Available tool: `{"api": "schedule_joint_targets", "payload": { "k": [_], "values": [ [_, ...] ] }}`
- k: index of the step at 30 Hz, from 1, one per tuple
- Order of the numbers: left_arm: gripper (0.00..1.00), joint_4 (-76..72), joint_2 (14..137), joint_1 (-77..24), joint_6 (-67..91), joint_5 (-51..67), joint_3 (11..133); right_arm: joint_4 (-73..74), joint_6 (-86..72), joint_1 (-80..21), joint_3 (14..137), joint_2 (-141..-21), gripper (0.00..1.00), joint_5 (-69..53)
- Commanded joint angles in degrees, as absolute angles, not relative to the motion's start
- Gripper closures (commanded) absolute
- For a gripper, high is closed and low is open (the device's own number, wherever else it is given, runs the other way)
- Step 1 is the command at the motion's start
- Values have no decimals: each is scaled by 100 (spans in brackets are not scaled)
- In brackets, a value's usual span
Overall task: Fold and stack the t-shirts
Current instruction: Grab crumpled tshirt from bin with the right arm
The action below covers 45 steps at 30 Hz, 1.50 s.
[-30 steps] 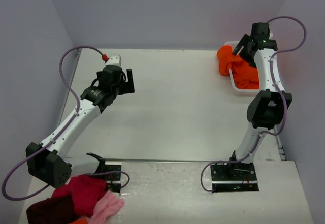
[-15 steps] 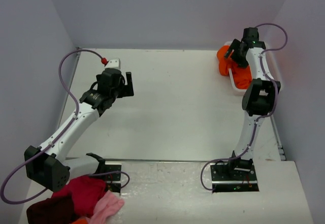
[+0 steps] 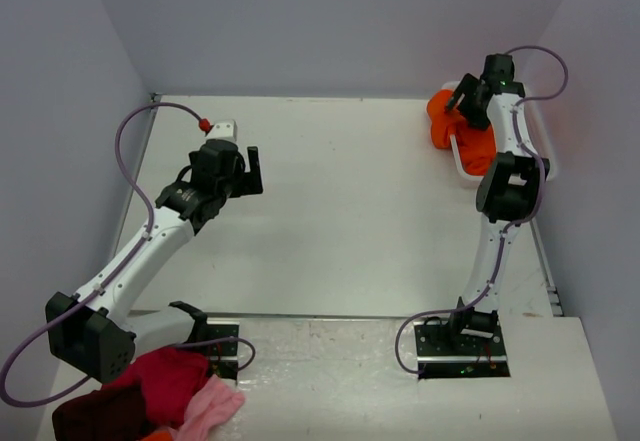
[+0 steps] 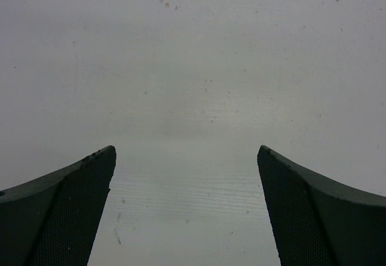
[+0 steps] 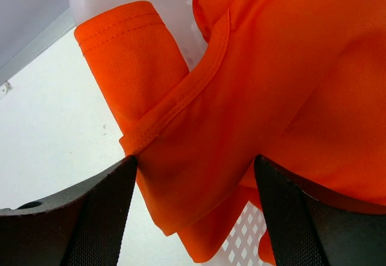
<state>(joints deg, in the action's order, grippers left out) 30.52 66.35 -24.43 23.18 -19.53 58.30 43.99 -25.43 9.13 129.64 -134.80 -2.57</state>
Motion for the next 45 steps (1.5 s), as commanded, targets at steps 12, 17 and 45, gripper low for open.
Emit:
{"api": "schedule_joint_targets", "payload": {
  "k": [12, 17, 45],
  "values": [
    [0, 3015, 6504, -2461, 2294, -1934, 5836, 4034, -2488, 967, 13026, -13597, 58, -369],
    [0, 2953, 6565, -2461, 2338, -1855, 5792, 4025, -2487, 993, 13034, -13527, 80, -299],
    [0, 2733, 6697, -2461, 2540, -1917, 5643, 4105, -2382, 1063, 13543, -11664, 100, -518]
  ]
}}
